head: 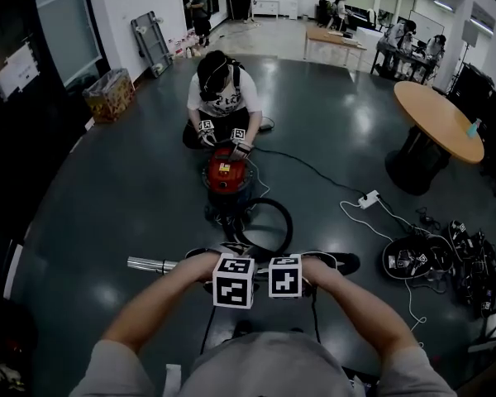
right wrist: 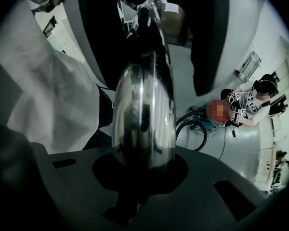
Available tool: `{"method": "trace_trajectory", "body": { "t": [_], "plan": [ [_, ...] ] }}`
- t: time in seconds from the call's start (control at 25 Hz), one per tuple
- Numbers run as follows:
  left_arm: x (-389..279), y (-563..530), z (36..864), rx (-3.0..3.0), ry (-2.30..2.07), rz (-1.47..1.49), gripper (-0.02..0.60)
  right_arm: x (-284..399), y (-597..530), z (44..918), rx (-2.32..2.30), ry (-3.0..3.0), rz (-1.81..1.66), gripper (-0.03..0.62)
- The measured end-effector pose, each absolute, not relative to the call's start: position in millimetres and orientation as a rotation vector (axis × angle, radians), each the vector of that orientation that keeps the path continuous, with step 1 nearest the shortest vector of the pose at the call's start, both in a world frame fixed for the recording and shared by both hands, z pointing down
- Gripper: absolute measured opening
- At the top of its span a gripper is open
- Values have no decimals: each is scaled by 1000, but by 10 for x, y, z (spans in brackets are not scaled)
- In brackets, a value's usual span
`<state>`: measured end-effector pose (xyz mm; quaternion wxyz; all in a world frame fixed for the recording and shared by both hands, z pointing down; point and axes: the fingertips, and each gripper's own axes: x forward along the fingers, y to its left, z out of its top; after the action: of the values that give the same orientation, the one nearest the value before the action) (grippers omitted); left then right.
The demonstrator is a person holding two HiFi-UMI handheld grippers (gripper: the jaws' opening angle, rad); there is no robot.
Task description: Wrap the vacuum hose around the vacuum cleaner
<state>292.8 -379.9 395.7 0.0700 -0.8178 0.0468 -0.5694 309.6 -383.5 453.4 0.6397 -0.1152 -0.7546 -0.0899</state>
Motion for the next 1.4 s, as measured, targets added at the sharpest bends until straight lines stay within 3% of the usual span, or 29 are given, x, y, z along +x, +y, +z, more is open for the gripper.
{"method": "trace_trajectory", "body": {
  "t": [0.24,0.32,0.4,0.72,0.84,0.96,1.4],
  "plan": [
    [2950,-3727,4178,-2502,172,-1747,262,3141,-3804,4573,-282,-1678,-187,48],
    [2952,-3748,4229,-2522,228,-1735,196,3163,-3767,4615,-288,-1658,-171,48],
    [2968,-3752,4255,-2537,257,-1717,178,3185,-3736,4654,-295,-1646,-153,48],
    [3062,-3815,4273,-2514,267,-1683,176,3332,-3799,4663,-276,-1618,-207,56],
    [3054,-3811,4305,-2496,241,-1679,176,3375,-3768,4670,-272,-1606,-217,145],
    [3031,-3801,4381,-2501,231,-1674,176,3434,-3808,4616,-212,-1637,-209,178],
    [2669,-4042,4371,-2681,386,-1597,176,3498,-4268,3719,330,-1928,-190,178]
  ]
}}
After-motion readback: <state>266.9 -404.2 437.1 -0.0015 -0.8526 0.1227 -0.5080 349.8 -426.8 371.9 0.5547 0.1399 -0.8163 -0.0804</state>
